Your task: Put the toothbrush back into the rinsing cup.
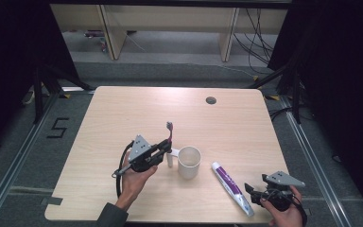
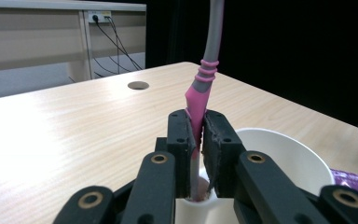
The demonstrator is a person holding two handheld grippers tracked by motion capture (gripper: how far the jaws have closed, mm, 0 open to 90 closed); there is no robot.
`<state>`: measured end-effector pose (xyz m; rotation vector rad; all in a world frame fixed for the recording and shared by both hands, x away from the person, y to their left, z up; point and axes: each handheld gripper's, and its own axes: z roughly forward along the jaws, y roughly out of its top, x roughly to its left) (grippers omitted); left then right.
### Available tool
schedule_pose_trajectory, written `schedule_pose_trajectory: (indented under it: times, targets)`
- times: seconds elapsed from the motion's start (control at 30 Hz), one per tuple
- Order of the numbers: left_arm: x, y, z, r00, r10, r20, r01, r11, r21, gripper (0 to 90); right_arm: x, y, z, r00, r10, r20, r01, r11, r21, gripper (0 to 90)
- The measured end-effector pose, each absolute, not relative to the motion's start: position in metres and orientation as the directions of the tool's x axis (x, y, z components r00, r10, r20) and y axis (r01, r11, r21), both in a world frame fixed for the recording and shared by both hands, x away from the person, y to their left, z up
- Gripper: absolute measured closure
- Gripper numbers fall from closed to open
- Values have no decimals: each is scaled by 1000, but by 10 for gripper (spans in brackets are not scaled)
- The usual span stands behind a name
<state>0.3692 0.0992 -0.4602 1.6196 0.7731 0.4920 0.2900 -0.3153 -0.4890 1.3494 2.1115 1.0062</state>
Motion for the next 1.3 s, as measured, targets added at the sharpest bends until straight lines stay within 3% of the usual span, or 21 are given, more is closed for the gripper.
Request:
schedule_pose_trajectory:
  times: [0.37,0.43,0.57,0.7,1.3]
  targets:
    - [365,100,-470,693,710,-124,273,-99,957,742,290,-315,-489,-433,901,20,578,261,773,231]
    - [364,100,-469,693,708,-135,283,-95,955,697,290,-315,-489,-431,902,17,577,262,774,231]
    - [359,100,-461,676,723,-145,299,-89,950,484,290,-315,-489,-431,902,15,581,265,770,231]
    - [352,102,-454,680,719,-143,296,-91,951,409,290,-315,-489,-432,902,17,580,263,771,231]
    - [303,135,-455,686,705,-182,394,-150,907,314,289,-314,-488,-428,903,20,577,256,776,231]
